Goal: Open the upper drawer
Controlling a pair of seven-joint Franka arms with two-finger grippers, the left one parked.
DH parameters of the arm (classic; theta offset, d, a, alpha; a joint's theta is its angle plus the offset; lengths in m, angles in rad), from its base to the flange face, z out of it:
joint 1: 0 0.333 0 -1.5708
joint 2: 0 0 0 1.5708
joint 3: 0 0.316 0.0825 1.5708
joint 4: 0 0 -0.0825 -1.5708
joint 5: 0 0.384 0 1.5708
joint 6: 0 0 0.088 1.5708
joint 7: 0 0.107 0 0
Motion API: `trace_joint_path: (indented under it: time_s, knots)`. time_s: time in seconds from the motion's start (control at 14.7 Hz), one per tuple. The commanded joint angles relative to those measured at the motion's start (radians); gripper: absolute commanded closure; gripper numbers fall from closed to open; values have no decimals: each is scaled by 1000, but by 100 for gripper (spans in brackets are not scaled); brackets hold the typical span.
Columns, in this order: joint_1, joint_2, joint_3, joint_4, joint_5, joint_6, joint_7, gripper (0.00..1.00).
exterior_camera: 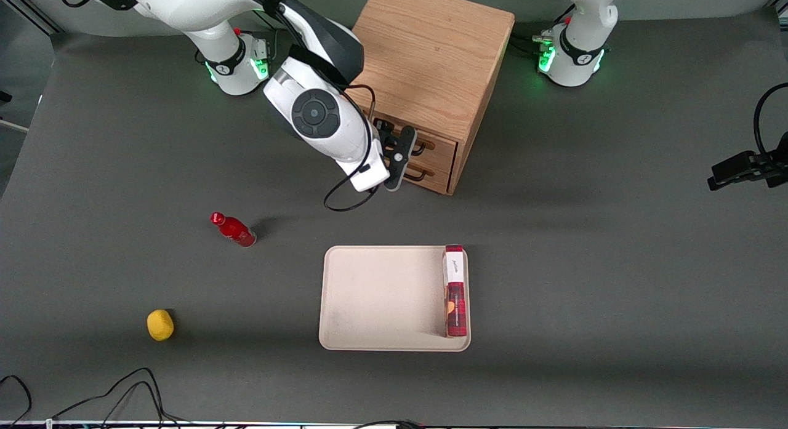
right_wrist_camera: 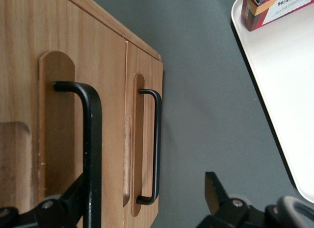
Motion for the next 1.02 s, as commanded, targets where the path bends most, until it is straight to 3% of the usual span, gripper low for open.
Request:
trace_joint_path:
  time_s: [0.0,0.27,0.95]
  knots:
    - [-10,11,0,9,-27,23,-40,0]
    - [-21,8,-14,18,-62,27,-48,0]
    - [-38,10,-73,42,-76,121,-46,0]
